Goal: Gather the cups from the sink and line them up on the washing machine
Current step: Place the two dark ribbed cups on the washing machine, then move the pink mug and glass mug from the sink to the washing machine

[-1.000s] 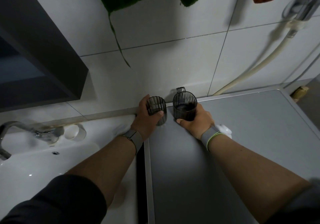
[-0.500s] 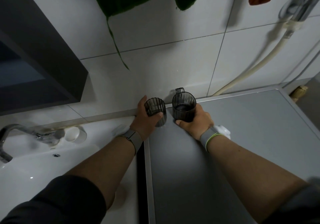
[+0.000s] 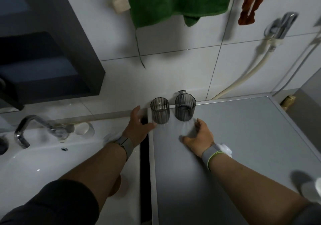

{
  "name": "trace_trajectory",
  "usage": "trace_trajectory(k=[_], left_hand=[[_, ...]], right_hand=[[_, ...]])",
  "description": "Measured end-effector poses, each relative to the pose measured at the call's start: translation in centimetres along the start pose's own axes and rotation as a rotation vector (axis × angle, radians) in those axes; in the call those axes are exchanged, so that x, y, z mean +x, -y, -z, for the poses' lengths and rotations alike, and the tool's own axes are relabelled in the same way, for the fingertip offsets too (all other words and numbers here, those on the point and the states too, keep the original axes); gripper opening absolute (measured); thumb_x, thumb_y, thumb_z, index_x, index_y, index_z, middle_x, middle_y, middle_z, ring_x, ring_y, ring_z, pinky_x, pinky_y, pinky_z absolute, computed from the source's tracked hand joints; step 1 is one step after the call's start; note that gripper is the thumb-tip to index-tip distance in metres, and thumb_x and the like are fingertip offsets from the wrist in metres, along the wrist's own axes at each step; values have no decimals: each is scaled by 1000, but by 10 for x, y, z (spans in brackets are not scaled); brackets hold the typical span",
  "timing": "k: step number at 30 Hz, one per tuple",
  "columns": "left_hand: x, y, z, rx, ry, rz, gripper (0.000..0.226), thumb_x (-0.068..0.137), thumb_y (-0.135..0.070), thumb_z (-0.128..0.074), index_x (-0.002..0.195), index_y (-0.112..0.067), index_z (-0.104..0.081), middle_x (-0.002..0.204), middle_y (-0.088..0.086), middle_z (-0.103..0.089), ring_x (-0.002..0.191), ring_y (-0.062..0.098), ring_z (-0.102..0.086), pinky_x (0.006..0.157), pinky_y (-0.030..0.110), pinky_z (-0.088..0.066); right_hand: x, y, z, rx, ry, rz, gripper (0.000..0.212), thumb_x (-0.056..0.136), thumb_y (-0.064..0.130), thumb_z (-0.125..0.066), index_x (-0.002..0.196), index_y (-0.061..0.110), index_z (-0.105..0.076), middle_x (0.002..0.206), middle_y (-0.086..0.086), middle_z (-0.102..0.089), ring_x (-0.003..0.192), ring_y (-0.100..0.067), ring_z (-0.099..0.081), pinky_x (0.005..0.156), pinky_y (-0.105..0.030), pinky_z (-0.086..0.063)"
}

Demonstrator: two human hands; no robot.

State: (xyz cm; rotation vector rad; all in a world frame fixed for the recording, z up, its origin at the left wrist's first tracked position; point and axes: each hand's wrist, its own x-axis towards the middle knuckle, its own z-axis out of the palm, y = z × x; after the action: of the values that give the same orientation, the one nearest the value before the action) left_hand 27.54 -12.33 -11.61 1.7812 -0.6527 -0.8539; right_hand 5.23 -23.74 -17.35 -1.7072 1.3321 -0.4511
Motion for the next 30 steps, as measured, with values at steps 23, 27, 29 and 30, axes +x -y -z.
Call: trace_trajectory(k=[23, 27, 29, 30], left_hand=[[-249, 29, 112, 282, -322, 152, 60, 81, -24, -74, 133, -32, -47, 131, 2, -51, 109, 20, -58, 85, 35, -51], [-261, 36, 133, 457, -291, 195, 45, 83, -21, -69, 125, -29, -56, 134, -1, -54, 107, 21, -60, 84, 31, -49], [-262, 44, 150, 494, -240, 213, 44, 83, -22, -67, 125, -28, -57, 136, -1, -53, 108, 22, -59, 84, 31, -48], [-259, 47, 157, 512, -209, 219, 44, 83, -22, -67, 126, -28, -57, 137, 0, -52, 110, 22, -58, 85, 31, -48]], right_hand=[[-178, 55, -72, -291, 417, 460, 54, 76, 56, -65, 126, 38, -54, 103, 21, -53, 86, -7, -57, 61, -15, -36], [-187, 66, -84, -304, 440, 489, 48, 80, 60, -61, 122, 37, -56, 105, 18, -58, 94, -9, -59, 78, -26, -44], [-192, 78, -96, -321, 431, 485, 45, 83, 57, -64, 121, 34, -57, 107, 14, -61, 98, -13, -60, 83, -27, -47], [-193, 84, -99, -318, 413, 472, 44, 84, 55, -65, 121, 33, -57, 108, 12, -62, 99, -14, -61, 85, -27, -47]])
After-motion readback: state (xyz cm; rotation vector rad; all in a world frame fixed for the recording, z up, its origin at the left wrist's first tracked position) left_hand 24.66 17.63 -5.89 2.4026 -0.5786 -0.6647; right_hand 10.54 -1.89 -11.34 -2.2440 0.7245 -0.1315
